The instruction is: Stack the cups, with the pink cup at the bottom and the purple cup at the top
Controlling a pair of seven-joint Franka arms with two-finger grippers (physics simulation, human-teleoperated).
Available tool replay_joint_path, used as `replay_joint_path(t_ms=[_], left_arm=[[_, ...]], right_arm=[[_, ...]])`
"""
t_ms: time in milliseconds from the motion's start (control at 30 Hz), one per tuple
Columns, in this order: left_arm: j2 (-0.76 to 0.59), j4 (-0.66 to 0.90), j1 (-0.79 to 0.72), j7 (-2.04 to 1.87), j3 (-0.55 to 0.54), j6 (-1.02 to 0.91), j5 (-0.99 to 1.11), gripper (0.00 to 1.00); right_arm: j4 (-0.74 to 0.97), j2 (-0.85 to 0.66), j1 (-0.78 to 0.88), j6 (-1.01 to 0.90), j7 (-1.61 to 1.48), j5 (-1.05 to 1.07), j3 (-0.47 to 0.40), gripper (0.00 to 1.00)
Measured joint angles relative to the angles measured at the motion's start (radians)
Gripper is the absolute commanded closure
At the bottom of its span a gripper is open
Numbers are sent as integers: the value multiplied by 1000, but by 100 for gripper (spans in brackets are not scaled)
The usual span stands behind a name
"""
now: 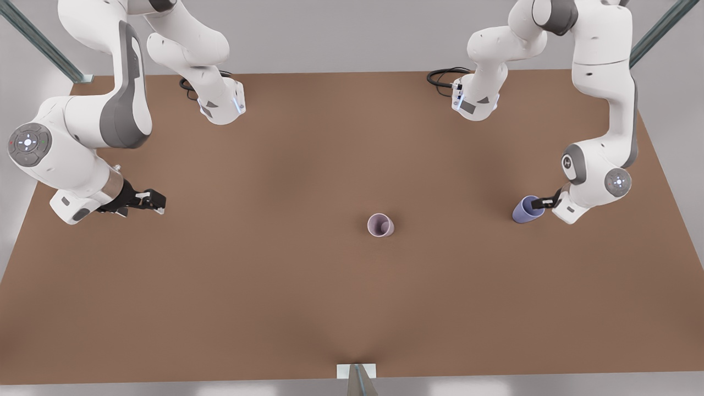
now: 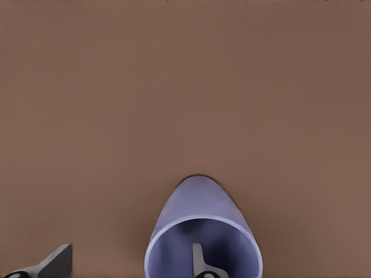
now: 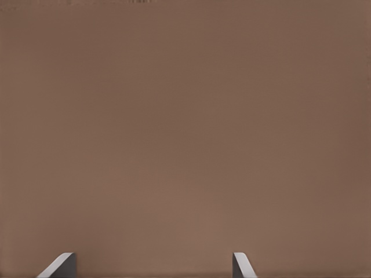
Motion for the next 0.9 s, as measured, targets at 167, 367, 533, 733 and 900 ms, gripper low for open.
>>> replay_joint_path(t_ms=[167, 367, 533, 733, 900], left_arm=[[22, 0, 0, 5, 0, 29, -4, 51], [33, 0, 0, -7, -1, 39, -17, 79], [13, 11, -2, -6, -15, 17, -28, 79], [-68, 234, -151, -27, -41, -168, -33, 79], [-92, 391, -374, -138, -128, -337, -81, 79]], right_arm=[[0, 1, -1, 1, 14, 13, -3, 0], [12, 5, 0, 3, 26, 23, -3, 0], [19, 7, -1, 3, 34, 28, -4, 0], [27, 3, 7, 1, 39, 35, -5, 0], [33, 18, 1, 1, 41, 36, -5, 0]])
